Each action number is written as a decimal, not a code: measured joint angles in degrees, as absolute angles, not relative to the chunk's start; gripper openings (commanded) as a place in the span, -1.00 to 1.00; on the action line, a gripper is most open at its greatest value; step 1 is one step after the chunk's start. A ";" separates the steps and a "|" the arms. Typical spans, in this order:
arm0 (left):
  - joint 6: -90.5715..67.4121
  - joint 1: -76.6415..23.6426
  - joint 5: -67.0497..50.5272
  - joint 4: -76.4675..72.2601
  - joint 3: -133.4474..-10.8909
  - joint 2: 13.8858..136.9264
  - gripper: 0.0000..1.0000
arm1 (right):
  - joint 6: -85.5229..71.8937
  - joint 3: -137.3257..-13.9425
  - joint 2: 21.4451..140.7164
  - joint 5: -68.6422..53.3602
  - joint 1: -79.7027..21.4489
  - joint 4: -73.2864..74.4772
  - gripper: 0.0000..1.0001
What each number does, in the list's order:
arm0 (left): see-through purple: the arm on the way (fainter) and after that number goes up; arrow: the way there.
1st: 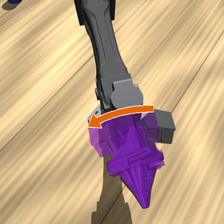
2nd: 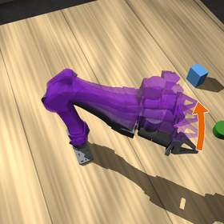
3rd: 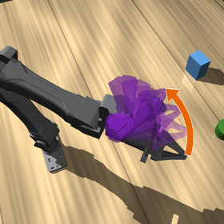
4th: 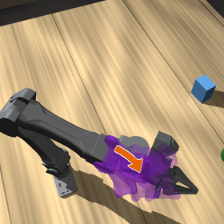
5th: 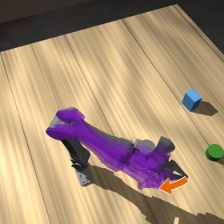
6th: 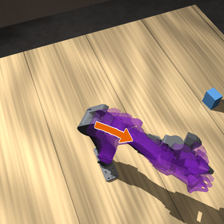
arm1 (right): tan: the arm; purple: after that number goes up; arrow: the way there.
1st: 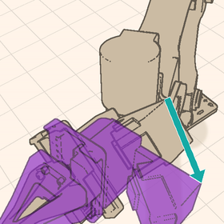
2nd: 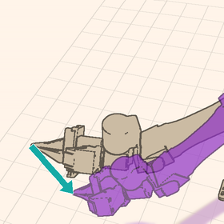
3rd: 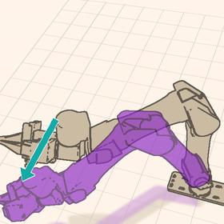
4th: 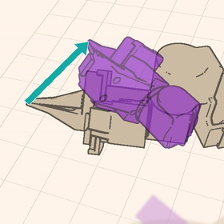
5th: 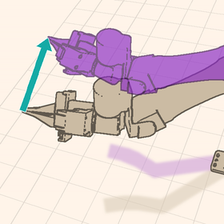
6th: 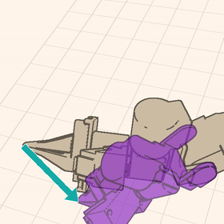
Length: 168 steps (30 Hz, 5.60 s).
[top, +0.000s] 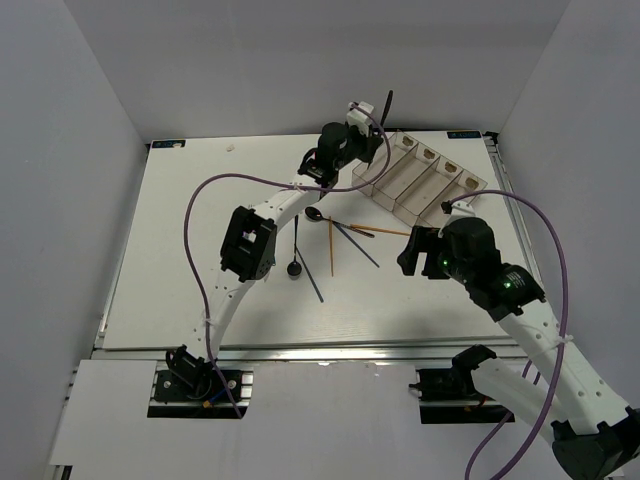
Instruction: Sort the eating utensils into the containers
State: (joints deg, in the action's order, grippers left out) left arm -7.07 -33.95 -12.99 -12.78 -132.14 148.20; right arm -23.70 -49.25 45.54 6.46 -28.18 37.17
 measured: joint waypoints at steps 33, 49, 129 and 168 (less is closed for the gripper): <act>-1.37 -33.95 -9.19 -23.22 -129.97 156.31 0.96 | -23.27 -47.11 48.36 5.17 -28.18 34.79 0.79; -25.63 -31.70 28.84 1.65 -83.02 84.01 0.96 | -22.13 -49.45 60.60 4.19 -28.62 29.74 0.79; -30.37 -25.98 17.32 29.30 -76.84 113.91 0.20 | -23.55 -48.95 63.46 7.27 -34.52 29.93 0.45; -29.78 -25.98 13.67 33.61 -73.80 111.33 -0.21 | -23.55 -48.84 57.87 5.17 -34.52 30.06 0.42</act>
State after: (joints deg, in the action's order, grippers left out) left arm -29.78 -25.98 13.67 33.61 -73.80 111.33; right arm -23.55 -48.84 57.87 5.17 -34.52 30.06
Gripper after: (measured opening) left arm 0.433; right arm 0.712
